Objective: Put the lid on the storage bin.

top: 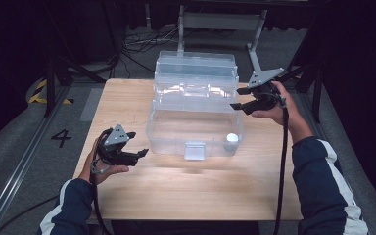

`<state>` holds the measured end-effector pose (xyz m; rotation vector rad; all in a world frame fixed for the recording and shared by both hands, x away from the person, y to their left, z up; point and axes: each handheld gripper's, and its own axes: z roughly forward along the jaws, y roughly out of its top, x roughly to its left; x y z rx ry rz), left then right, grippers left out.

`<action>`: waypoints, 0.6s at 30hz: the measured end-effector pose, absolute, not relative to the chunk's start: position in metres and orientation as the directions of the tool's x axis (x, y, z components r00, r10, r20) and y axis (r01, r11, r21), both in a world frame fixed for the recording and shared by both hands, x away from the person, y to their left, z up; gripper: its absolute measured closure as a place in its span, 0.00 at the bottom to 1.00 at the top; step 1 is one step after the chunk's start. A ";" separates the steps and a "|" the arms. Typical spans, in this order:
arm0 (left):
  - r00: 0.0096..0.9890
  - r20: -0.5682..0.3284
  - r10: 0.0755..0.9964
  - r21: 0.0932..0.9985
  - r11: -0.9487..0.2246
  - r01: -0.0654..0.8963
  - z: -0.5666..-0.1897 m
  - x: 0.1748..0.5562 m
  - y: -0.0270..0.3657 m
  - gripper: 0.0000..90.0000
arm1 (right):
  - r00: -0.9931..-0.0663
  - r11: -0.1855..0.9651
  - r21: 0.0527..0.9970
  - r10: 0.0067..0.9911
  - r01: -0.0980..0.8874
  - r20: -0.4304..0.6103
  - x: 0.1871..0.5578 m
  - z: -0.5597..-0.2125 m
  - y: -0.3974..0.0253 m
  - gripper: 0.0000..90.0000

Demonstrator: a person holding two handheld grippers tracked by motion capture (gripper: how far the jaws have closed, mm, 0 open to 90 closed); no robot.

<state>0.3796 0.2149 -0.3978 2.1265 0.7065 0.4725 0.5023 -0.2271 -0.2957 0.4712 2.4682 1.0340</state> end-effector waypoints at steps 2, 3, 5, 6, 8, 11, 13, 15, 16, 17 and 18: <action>0.773 0.091 0.628 0.805 -0.503 0.313 -0.395 0.381 0.212 0.28 | -0.846 0.653 0.743 0.471 0.145 -0.249 0.505 -0.294 -0.227 0.45; 0.772 0.094 0.628 0.805 -0.504 0.312 -0.394 0.381 0.210 0.28 | -0.849 0.648 0.748 0.471 0.147 -0.241 0.506 -0.293 -0.227 0.45; 0.778 0.091 0.622 0.808 -0.503 0.308 -0.391 0.383 0.208 0.28 | -0.846 0.639 0.757 0.474 0.138 -0.246 0.509 -0.291 -0.226 0.45; 0.778 0.091 0.622 0.808 -0.503 0.308 -0.391 0.383 0.208 0.28 | -0.846 0.639 0.757 0.474 0.138 -0.246 0.509 -0.291 -0.226 0.45; 0.789 0.086 0.608 0.806 -0.508 0.304 -0.389 0.384 0.205 0.28 | -0.846 0.634 0.760 0.476 0.142 -0.240 0.512 -0.291 -0.225 0.45; 0.794 0.092 0.600 0.802 -0.517 0.298 -0.388 0.386 0.200 0.30 | -0.845 0.630 0.761 0.483 0.153 -0.230 0.520 -0.293 -0.224 0.45; 0.798 0.095 0.596 0.802 -0.521 0.294 -0.387 0.388 0.197 0.30 | -0.830 0.626 0.762 0.505 0.163 -0.238 0.525 -0.295 -0.223 0.45; 0.802 0.087 0.591 0.804 -0.517 0.294 -0.387 0.389 0.196 0.30 | -0.838 0.614 0.772 0.501 0.167 -0.217 0.528 -0.295 -0.223 0.45; 0.802 0.094 0.590 0.804 -0.520 0.289 -0.386 0.390 0.195 0.30 | -0.834 0.607 0.778 0.506 0.164 -0.219 0.529 -0.295 -0.223 0.45; 0.800 0.091 0.593 0.807 -0.515 0.290 -0.386 0.391 0.193 0.30 | -0.832 0.598 0.784 0.512 0.169 -0.211 0.533 -0.294 -0.222 0.45; 0.800 0.096 0.592 0.805 -0.519 0.287 -0.386 0.392 0.193 0.30 | -0.832 0.598 0.784 0.512 0.169 -0.211 0.533 -0.294 -0.222 0.45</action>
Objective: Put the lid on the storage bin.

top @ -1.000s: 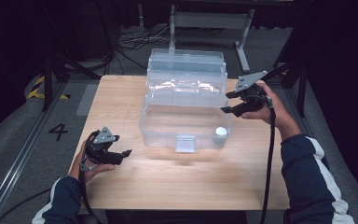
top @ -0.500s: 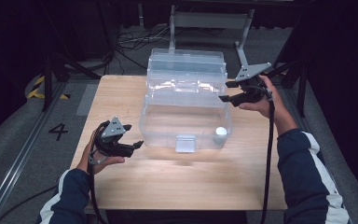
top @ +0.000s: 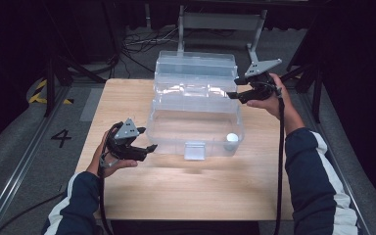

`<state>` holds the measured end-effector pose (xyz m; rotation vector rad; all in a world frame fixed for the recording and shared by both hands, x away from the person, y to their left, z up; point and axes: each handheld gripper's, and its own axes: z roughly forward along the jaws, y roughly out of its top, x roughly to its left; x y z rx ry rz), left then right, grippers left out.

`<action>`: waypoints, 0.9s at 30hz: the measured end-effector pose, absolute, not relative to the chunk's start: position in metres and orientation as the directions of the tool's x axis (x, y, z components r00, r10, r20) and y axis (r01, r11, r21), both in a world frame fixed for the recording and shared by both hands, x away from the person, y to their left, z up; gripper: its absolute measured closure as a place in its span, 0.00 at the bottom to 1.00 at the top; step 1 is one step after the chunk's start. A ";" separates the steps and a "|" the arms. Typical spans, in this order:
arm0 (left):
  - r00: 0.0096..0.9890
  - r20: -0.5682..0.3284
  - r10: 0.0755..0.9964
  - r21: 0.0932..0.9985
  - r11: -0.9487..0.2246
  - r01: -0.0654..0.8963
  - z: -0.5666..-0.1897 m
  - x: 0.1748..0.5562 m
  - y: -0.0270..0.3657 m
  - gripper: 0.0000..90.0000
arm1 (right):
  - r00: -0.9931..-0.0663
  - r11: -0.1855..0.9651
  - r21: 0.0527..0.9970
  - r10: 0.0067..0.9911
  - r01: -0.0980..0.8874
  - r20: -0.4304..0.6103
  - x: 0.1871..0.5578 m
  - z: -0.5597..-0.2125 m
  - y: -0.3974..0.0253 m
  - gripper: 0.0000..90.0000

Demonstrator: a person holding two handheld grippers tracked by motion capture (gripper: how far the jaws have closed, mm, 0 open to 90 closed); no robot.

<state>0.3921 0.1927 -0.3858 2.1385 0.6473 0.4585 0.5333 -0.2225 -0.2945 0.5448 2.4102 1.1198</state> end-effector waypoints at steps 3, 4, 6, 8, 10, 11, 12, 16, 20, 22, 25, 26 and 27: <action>0.804 0.104 0.585 0.801 -0.529 0.281 -0.386 0.396 0.188 0.30 | -0.825 0.598 0.784 0.520 0.167 -0.221 0.539 -0.295 -0.220 0.45; 0.804 0.105 0.585 0.802 -0.528 0.280 -0.387 0.397 0.187 0.30 | -0.825 0.599 0.784 0.518 0.163 -0.224 0.540 -0.295 -0.220 0.45; 0.811 0.101 0.576 0.797 -0.534 0.281 -0.387 0.399 0.184 0.31 | -0.825 0.585 0.792 0.526 0.175 -0.206 0.545 -0.295 -0.218 0.45; 0.813 0.097 0.574 0.798 -0.533 0.282 -0.387 0.400 0.183 0.31 | -0.824 0.582 0.794 0.528 0.175 -0.205 0.546 -0.294 -0.218 0.45; 0.821 0.082 0.565 0.797 -0.532 0.286 -0.389 0.402 0.179 0.32 | -0.821 0.574 0.798 0.535 0.183 -0.197 0.552 -0.293 -0.217 0.45; 0.821 0.082 0.565 0.797 -0.532 0.286 -0.389 0.402 0.179 0.32 | -0.818 0.577 0.797 0.537 0.177 -0.207 0.553 -0.293 -0.216 0.46; 0.824 0.083 0.560 0.796 -0.535 0.283 -0.389 0.403 0.178 0.32 | -0.815 0.582 0.794 0.538 0.177 -0.213 0.555 -0.293 -0.216 0.46; 0.824 0.082 0.561 0.789 -0.541 0.291 -0.391 0.407 0.175 0.37 | -0.814 0.577 0.793 0.547 0.197 -0.196 0.561 -0.293 -0.215 0.46; 0.829 0.079 0.554 0.786 -0.545 0.290 -0.392 0.410 0.173 0.40 | -0.811 0.581 0.788 0.551 0.202 -0.199 0.568 -0.292 -0.214 0.46; 0.828 0.082 0.554 0.784 -0.548 0.290 -0.394 0.412 0.172 0.41 | -0.814 0.603 0.770 0.543 0.209 -0.204 0.573 -0.294 -0.212 0.46; 0.835 0.080 0.544 0.778 -0.558 0.289 -0.396 0.414 0.171 0.42 | -0.818 0.608 0.758 0.546 0.238 -0.180 0.581 -0.296 -0.209 0.47; 0.836 0.081 0.543 0.775 -0.562 0.290 -0.396 0.415 0.171 0.42 | -0.818 0.608 0.758 0.546 0.238 -0.180 0.581 -0.296 -0.209 0.47; 0.839 0.076 0.539 0.776 -0.561 0.290 -0.396 0.416 0.170 0.43 | -0.815 0.611 0.753 0.550 0.244 -0.182 0.583 -0.296 -0.209 0.47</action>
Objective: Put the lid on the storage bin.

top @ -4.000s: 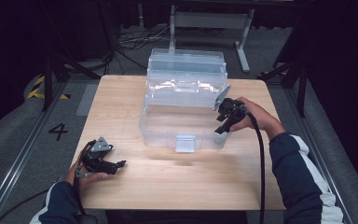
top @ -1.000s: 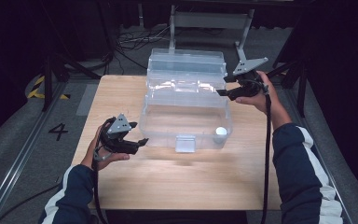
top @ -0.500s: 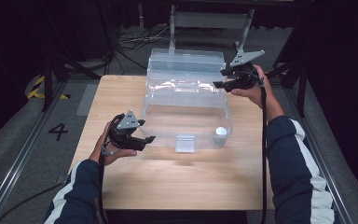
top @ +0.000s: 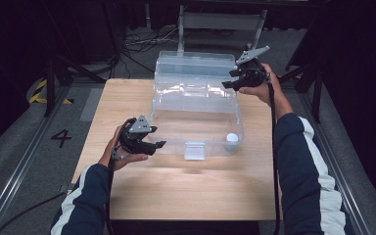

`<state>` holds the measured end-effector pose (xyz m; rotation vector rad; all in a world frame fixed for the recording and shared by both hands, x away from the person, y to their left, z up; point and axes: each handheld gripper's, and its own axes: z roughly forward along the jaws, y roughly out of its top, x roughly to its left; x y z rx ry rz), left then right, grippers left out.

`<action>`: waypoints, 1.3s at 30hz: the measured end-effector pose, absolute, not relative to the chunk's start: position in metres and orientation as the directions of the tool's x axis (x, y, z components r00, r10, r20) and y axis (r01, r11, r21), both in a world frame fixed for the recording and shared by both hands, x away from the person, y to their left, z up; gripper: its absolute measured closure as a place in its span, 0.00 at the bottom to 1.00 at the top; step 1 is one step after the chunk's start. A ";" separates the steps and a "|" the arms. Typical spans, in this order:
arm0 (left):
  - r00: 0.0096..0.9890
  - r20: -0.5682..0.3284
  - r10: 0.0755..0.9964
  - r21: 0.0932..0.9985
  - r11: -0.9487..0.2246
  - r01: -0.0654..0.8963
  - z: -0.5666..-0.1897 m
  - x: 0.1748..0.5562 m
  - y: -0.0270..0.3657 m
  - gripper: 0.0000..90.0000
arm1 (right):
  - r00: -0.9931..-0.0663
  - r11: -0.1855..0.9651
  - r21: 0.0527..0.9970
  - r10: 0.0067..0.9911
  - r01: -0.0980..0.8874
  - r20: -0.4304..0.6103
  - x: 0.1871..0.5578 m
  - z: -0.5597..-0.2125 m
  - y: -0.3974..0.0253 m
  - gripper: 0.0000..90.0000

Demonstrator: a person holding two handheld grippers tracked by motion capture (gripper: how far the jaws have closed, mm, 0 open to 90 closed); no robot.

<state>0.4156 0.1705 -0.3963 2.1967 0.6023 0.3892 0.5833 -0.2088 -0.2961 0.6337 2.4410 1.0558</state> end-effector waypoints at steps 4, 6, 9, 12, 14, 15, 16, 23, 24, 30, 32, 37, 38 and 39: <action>0.835 0.081 0.545 0.776 -0.560 0.291 -0.398 0.418 0.168 0.45 | -0.827 0.628 0.735 0.536 0.256 -0.171 0.587 -0.300 -0.204 0.54; 0.839 0.078 0.539 0.774 -0.563 0.289 -0.399 0.419 0.167 0.45 | -0.840 0.649 0.717 0.515 0.253 -0.170 0.589 -0.303 -0.201 0.55; 0.845 0.074 0.529 0.774 -0.565 0.286 -0.401 0.421 0.165 0.48 | -0.847 0.662 0.704 0.505 0.256 -0.168 0.590 -0.306 -0.198 0.57; 0.849 0.076 0.523 0.769 -0.572 0.284 -0.403 0.423 0.162 0.50 | -0.848 0.666 0.702 0.501 0.253 -0.170 0.591 -0.307 -0.196 0.58; 0.857 0.073 0.511 0.765 -0.580 0.280 -0.404 0.424 0.161 0.51 | -0.849 0.658 0.709 0.502 0.253 -0.164 0.591 -0.308 -0.195 0.59; 0.860 0.074 0.505 0.763 -0.585 0.277 -0.404 0.425 0.161 0.52 | -0.850 0.656 0.712 0.501 0.251 -0.163 0.591 -0.308 -0.195 0.62; 0.860 0.074 0.505 0.763 -0.585 0.277 -0.404 0.425 0.161 0.53 | -0.858 0.653 0.717 0.490 0.245 -0.154 0.590 -0.308 -0.195 0.64; 0.878 0.112 0.465 0.730 -0.638 0.245 -0.403 0.425 0.155 0.59 | -0.854 0.661 0.713 0.490 0.232 -0.176 0.590 -0.308 -0.194 0.73; 0.880 0.112 0.461 0.720 -0.648 0.247 -0.403 0.426 0.154 0.60 | -0.853 0.665 0.710 0.490 0.230 -0.182 0.590 -0.307 -0.194 0.74; 0.890 0.113 0.441 0.688 -0.681 0.250 -0.403 0.429 0.148 0.63 | -0.853 0.692 0.690 0.476 0.214 -0.212 0.589 -0.306 -0.191 0.77; 0.892 0.130 0.433 0.646 -0.720 0.255 -0.404 0.432 0.145 0.65 | -0.854 0.699 0.683 0.473 0.212 -0.218 0.589 -0.305 -0.191 0.77; 0.906 0.129 0.402 0.627 -0.741 0.240 -0.402 0.434 0.140 0.73 | -0.854 0.735 0.648 0.454 0.198 -0.254 0.587 -0.303 -0.187 0.79; 0.917 0.122 0.379 0.602 -0.763 0.235 -0.400 0.436 0.138 0.76 | -0.855 0.753 0.630 0.443 0.190 -0.271 0.586 -0.302 -0.185 0.80; 0.917 0.122 0.379 0.602 -0.763 0.235 -0.400 0.436 0.138 0.78 | -0.855 0.753 0.630 0.443 0.190 -0.271 0.586 -0.302 -0.185 0.80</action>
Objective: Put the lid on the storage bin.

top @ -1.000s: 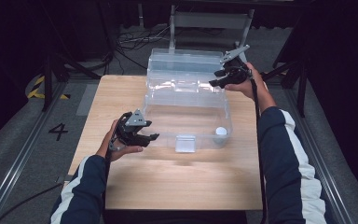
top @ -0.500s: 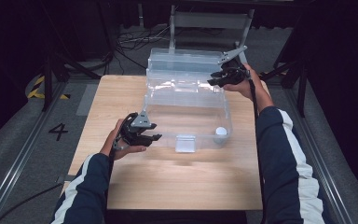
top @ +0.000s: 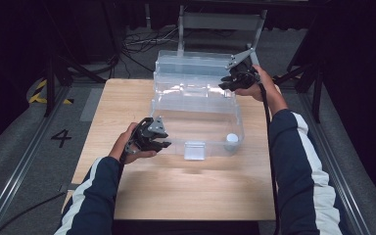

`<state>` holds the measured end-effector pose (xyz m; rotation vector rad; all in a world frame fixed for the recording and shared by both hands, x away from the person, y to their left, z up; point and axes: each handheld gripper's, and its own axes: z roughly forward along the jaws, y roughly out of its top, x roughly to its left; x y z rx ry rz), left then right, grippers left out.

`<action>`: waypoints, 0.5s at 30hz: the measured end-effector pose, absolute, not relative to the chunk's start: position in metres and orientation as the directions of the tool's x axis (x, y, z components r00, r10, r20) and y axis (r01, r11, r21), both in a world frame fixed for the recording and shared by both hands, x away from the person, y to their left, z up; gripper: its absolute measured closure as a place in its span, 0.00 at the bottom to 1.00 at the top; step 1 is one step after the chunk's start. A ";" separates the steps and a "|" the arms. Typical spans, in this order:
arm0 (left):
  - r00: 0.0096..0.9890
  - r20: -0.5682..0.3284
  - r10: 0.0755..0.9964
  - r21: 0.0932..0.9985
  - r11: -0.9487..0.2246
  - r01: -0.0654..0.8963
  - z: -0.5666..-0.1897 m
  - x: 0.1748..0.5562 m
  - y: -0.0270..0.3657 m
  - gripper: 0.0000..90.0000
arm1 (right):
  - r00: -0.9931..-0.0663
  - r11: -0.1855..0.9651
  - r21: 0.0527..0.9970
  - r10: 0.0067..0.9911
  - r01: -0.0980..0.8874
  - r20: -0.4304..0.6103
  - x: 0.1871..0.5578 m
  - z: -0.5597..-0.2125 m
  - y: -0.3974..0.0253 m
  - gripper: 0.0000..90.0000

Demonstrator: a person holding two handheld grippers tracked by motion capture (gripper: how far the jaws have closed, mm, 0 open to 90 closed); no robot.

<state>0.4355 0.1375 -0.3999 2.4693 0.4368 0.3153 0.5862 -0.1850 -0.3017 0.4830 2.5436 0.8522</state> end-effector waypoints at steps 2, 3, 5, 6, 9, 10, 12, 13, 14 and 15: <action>0.924 0.118 0.364 0.582 -0.779 0.232 -0.398 0.437 0.134 0.80 | -0.860 0.764 0.619 0.430 0.184 -0.276 0.585 -0.301 -0.184 0.81; 0.931 0.108 0.347 0.565 -0.792 0.230 -0.397 0.439 0.133 0.81 | -0.862 0.764 0.619 0.427 0.182 -0.273 0.585 -0.301 -0.184 0.82; 0.939 0.112 0.325 0.534 -0.817 0.219 -0.396 0.441 0.131 0.82 | -0.863 0.767 0.617 0.422 0.176 -0.278 0.584 -0.300 -0.184 0.83; 0.940 0.119 0.321 0.524 -0.824 0.215 -0.397 0.441 0.130 0.83 | -0.865 0.772 0.610 0.417 0.175 -0.279 0.584 -0.299 -0.184 0.84; 0.948 0.113 0.297 0.484 -0.850 0.209 -0.395 0.445 0.125 0.84 | -0.874 0.790 0.590 0.397 0.169 -0.280 0.584 -0.296 -0.182 0.86; 0.951 0.110 0.288 0.469 -0.859 0.206 -0.395 0.446 0.123 0.84 | -0.879 0.799 0.578 0.385 0.165 -0.281 0.584 -0.294 -0.181 0.87; 0.954 0.114 0.276 0.444 -0.873 0.199 -0.396 0.447 0.119 0.84 | -0.884 0.823 0.546 0.364 0.157 -0.294 0.584 -0.292 -0.178 0.88; 0.954 0.119 0.275 0.437 -0.877 0.198 -0.396 0.448 0.118 0.84 | -0.887 0.834 0.533 0.346 0.142 -0.305 0.583 -0.291 -0.176 0.89; 0.954 0.119 0.275 0.437 -0.877 0.198 -0.396 0.448 0.118 0.84 | -0.887 0.834 0.533 0.346 0.142 -0.305 0.583 -0.291 -0.176 0.89; 0.956 0.116 0.270 0.428 -0.882 0.197 -0.397 0.448 0.116 0.84 | -0.888 0.844 0.517 0.341 0.145 -0.308 0.583 -0.290 -0.174 0.89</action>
